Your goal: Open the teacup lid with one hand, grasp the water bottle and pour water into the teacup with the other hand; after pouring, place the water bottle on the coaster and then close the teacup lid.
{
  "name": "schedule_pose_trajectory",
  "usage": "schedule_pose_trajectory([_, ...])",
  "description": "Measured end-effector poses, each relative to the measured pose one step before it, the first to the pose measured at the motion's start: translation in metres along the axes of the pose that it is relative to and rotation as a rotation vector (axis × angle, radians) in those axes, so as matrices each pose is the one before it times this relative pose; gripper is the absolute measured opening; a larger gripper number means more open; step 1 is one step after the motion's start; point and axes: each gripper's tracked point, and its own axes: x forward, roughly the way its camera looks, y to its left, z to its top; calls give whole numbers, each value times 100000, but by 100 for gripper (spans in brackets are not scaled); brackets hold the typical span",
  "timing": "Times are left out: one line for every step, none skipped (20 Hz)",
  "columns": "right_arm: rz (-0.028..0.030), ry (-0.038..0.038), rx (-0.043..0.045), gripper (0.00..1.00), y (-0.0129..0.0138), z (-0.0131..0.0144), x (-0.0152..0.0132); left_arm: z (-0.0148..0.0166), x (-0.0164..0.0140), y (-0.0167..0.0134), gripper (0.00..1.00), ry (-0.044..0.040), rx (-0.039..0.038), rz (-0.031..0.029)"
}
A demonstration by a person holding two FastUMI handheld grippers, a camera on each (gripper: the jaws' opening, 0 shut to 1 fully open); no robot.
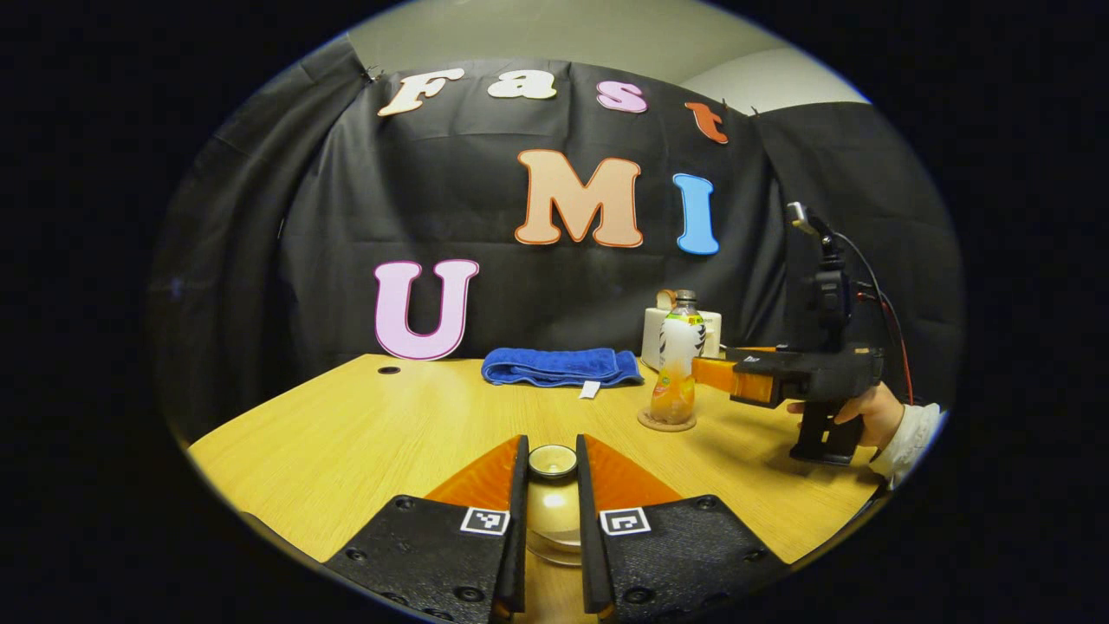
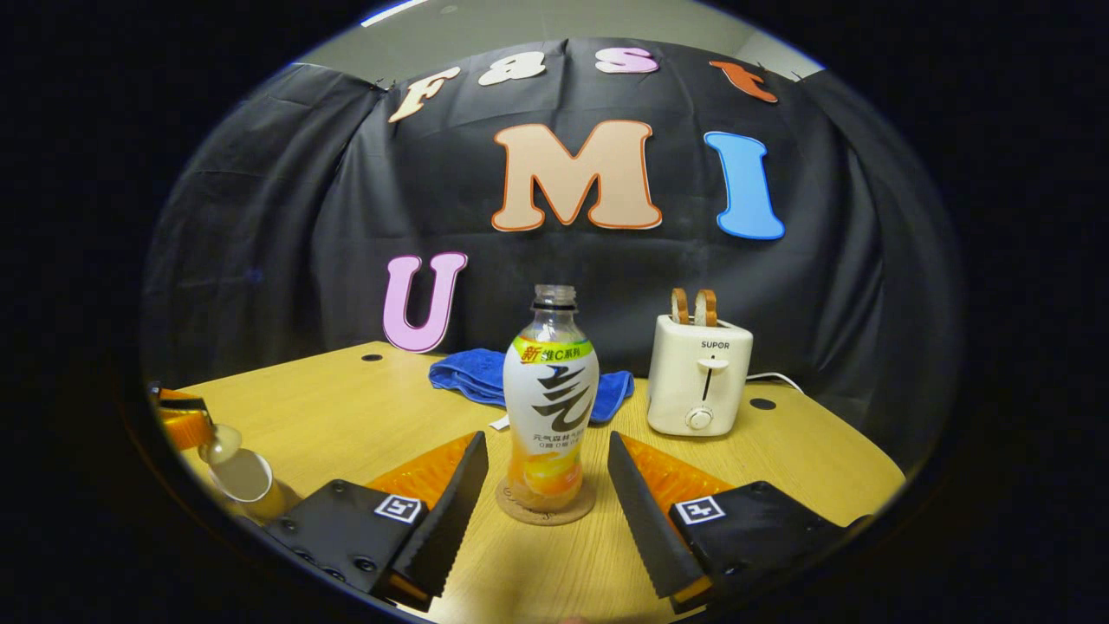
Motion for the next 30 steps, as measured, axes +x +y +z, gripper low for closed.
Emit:
schedule_pose_trajectory([-166,-1366,-622,90,-50,324,-315,-170,147,-310,24,415,142,-572])
schedule_pose_trajectory([-224,-653,-575,86,-131,118,-263,-182,130,-271,23,668,175,-259])
schedule_pose_trajectory([320,-13,-266,94,17,23,-178,-202,190,-328,23,586,303,-436])
schedule_pose_trajectory([632,56,140,94,170,-161,-191,-218,68,-250,23,494,341,-274])
schedule_pose_trajectory([359,124,187,94,46,-145,-189,-288,37,-174,23,686,454,-50])
schedule_pose_trajectory([142,324,184,94,14,-172,-118,-278,118,-121,23,769,437,163])
schedule_pose_trajectory([368,379,86,94,17,-171,-140,-163,42,-105,23,617,250,-51])
schedule_pose_trajectory([311,216,-178,93,54,-126,-141,-160,-16,-127,23,643,119,-35])
schedule_pose_trajectory([33,-36,-422,93,-57,-75,-99,-187,17,-162,23,484,87,-67])
schedule_pose_trajectory([-115,-184,-644,93,-101,43,-150,-138,68,-91,23,535,9,14])
schedule_pose_trajectory([-112,-310,-149,93,-106,48,-162,-317,203,-19,23,638,125,181])
schedule_pose_trajectory([144,-126,300,93,-66,37,-187,-86,-79,40,25,410,10,194])
schedule_pose_trajectory([346,-243,570,85,83,135,-175,102,101,-176,25,-501,292,76])
schedule_pose_trajectory([100,-271,399,87,-137,34,-141,48,-65,63,26,63,486,219])
schedule_pose_trajectory([-285,-219,297,89,-28,112,-202,-138,86,15,26,-54,433,563])
schedule_pose_trajectory([-165,-209,314,89,-83,89,-162,138,-34,59,28,-410,-44,146])
schedule_pose_trajectory([157,-56,447,94,105,116,-271,-11,-27,-10,29,-253,96,74])
schedule_pose_trajectory([121,-134,720,94,9,122,-317,52,-7,-47,31,-178,100,317])
schedule_pose_trajectory([147,-192,798,94,38,204,-426,161,-55,103,36,-936,84,855])
schedule_pose_trajectory([-276,-266,744,94,-56,0,-556,234,-116,304,55,-760,370,1654])
schedule_pose_trajectory([-849,-236,542,89,-104,-18,-590,290,-182,471,68,-1616,525,2012])
schedule_pose_trajectory([-1237,-107,681,94,-220,-153,-728,490,-257,352,81,-2145,713,2013])
schedule_pose_trajectory([-1263,-136,812,94,-226,-133,-768,423,-17,290,87,-2079,698,2088])
schedule_pose_trajectory([-1518,-210,911,94,-293,-88,-850,396,-38,59,95,-1672,448,1355])
schedule_pose_trajectory([-1920,-418,803,89,-370,-71,-773,119,-52,-36,97,-1401,-118,477])
schedule_pose_trajectory([-2378,-784,1037,89,-516,-47,-802,136,-111,-67,97,-935,-369,386])
schedule_pose_trajectory([-1993,-1375,861,94,-383,136,-902,104,-52,-82,97,-904,-305,584])
schedule_pose_trajectory([-1510,-1463,342,93,-177,65,-810,180,-66,89,97,-1209,-427,882])
schedule_pose_trajectory([-1347,-883,-375,89,-144,-86,-703,2,-14,43,98,-521,-184,599])
schedule_pose_trajectory([-1000,-447,-995,86,-137,-323,-714,-132,-92,23,96,9,-119,622])
